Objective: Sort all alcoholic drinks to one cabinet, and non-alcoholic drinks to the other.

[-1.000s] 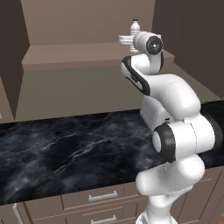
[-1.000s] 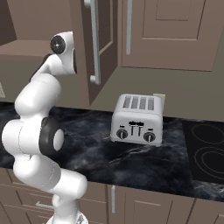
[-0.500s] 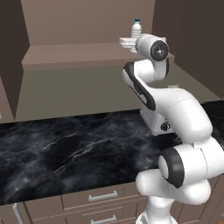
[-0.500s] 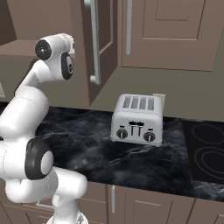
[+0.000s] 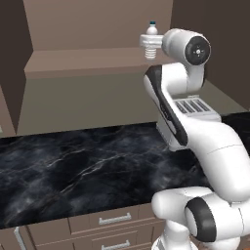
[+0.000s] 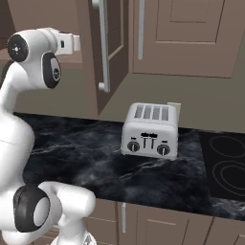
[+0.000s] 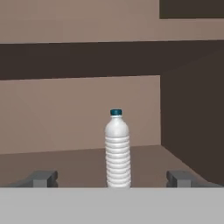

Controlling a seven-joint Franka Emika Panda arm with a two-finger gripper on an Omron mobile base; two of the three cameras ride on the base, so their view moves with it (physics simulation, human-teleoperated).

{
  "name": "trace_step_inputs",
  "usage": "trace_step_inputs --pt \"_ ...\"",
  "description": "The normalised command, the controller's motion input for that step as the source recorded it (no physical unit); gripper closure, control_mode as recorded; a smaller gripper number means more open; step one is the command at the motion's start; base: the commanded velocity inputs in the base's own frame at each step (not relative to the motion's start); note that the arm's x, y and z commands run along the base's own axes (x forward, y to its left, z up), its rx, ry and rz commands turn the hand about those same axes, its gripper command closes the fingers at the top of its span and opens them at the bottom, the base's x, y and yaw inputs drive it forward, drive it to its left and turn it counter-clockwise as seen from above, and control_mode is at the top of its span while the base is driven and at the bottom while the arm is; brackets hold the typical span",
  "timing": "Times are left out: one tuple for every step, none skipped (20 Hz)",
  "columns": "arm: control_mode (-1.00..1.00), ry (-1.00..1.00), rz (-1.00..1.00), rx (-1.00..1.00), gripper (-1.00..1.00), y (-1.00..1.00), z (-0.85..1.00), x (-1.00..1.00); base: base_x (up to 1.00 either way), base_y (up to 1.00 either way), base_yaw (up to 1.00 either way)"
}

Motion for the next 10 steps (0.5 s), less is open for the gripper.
trace_step_inputs --pt "-1.00 0.12 0.00 0.00 -1.00 0.00 0.21 -1.00 0.00 0.00 0.00" --pt "-1.00 0.16 0.00 0.00 -1.00 0.00 0.12 -1.00 0.00 0.00 0.00" --pt "-1.00 0.17 0.00 0.00 -1.00 0.00 0.04 -1.00 0.00 0.00 0.00" --pt "-1.00 0.17 0.00 0.00 -1.00 0.00 0.01 -1.00 0.00 0.00 0.00" --pt "-1.00 0.19 0.00 0.00 -1.00 0.00 0.00 -1.00 0.00 0.00 0.00" --pt "-1.00 0.21 0.00 0.00 -1.00 0.02 0.00 -1.00 0.00 0.00 0.00" --pt "-1.00 0.20 0.00 0.00 -1.00 0.02 0.00 -1.00 0.00 0.00 0.00" --pt "-1.00 0.20 0.00 0.00 -1.00 0.04 0.00 -1.00 0.00 0.00 0.00" --pt "-1.00 0.20 0.00 0.00 -1.00 0.04 0.00 -1.00 0.00 0.00 0.00" --pt "-1.00 0.19 0.00 0.00 -1.00 0.03 0.00 -1.00 0.00 0.00 0.00"
